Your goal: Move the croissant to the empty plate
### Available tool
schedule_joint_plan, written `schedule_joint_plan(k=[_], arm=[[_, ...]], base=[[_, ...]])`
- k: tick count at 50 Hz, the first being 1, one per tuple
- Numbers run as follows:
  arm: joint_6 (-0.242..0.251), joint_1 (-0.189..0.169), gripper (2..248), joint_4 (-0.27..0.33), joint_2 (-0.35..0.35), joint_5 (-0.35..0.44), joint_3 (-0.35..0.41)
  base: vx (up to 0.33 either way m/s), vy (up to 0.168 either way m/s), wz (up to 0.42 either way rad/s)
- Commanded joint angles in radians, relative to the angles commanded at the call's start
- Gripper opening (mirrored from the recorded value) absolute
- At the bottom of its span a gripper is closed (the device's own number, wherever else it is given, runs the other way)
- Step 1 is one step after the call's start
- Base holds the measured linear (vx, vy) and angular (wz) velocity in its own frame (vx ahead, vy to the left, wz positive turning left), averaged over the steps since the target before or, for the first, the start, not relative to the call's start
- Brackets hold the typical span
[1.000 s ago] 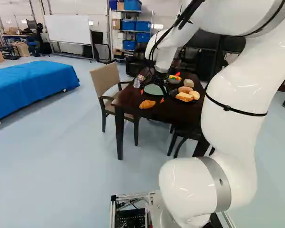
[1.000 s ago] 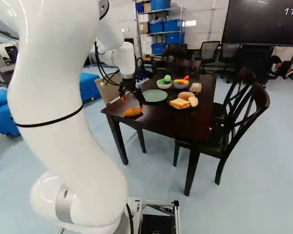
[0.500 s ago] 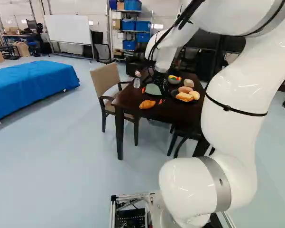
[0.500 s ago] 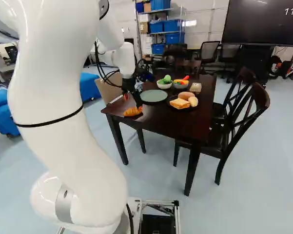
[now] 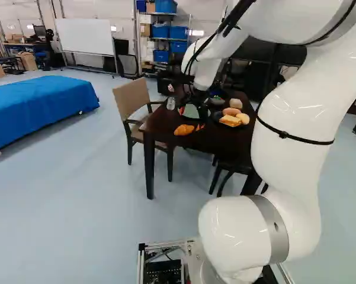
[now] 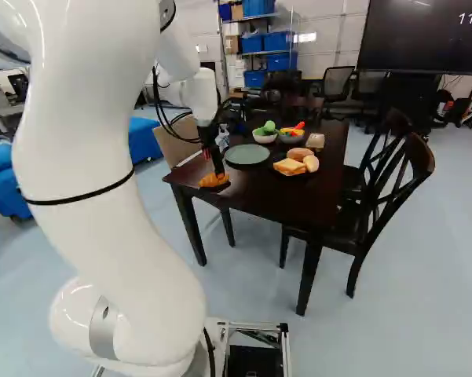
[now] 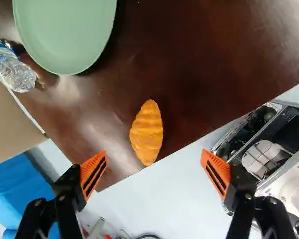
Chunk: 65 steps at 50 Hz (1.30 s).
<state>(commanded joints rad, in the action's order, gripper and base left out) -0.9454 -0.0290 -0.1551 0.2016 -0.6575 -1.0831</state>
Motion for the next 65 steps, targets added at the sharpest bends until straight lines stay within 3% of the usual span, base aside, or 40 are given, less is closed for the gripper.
schedule_joint_plan(k=[29, 49, 65], arm=[[0.000, 0.005, 247, -0.001, 0.040, -0.011, -0.048], [0.000, 0.026, 247, -0.017, 0.106, -0.064, -0.130], [0.000, 0.026, 247, -0.033, 0.109, -0.115, -0.133]], base=[[0.000, 0.000, 0.000], [0.000, 0.000, 0.000], [0.000, 0.000, 0.000]])
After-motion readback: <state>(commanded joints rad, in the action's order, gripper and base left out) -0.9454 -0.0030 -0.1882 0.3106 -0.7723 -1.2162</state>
